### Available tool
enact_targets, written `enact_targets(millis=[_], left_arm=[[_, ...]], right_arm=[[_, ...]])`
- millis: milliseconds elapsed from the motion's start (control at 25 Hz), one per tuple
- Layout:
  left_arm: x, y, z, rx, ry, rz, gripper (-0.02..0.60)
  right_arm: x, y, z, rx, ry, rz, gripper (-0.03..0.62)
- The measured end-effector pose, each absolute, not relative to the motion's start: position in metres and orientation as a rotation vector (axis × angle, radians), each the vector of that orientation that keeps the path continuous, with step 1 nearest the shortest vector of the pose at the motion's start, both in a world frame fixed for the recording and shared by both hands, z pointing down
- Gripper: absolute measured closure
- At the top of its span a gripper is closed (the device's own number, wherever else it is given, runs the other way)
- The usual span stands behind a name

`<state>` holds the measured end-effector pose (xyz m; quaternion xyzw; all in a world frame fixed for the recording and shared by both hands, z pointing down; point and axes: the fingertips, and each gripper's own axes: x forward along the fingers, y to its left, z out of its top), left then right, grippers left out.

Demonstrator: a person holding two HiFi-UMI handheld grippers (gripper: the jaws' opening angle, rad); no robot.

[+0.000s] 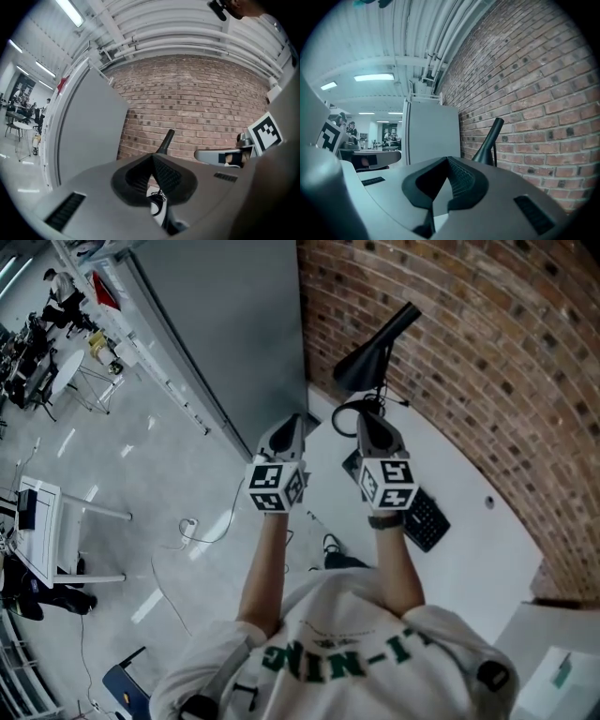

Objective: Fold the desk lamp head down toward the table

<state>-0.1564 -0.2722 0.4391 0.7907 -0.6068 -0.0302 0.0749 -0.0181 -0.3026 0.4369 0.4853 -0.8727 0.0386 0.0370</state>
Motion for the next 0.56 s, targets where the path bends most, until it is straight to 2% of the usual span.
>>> enact_targets(millis=[320, 560], left_arm=[[-0.166, -0.27, 0.43, 2.379, -1.894, -0.088, 0.58], [-0.159, -0.272, 0.452, 2.369, -1.846, -0.021, 0.58]], right_arm=[[-0.019, -0.308, 0.435, 1.498, -2.706, 0.119, 0.591], [0.006, -0.318, 0.446, 1.579, -2.631, 0.197, 0.591]])
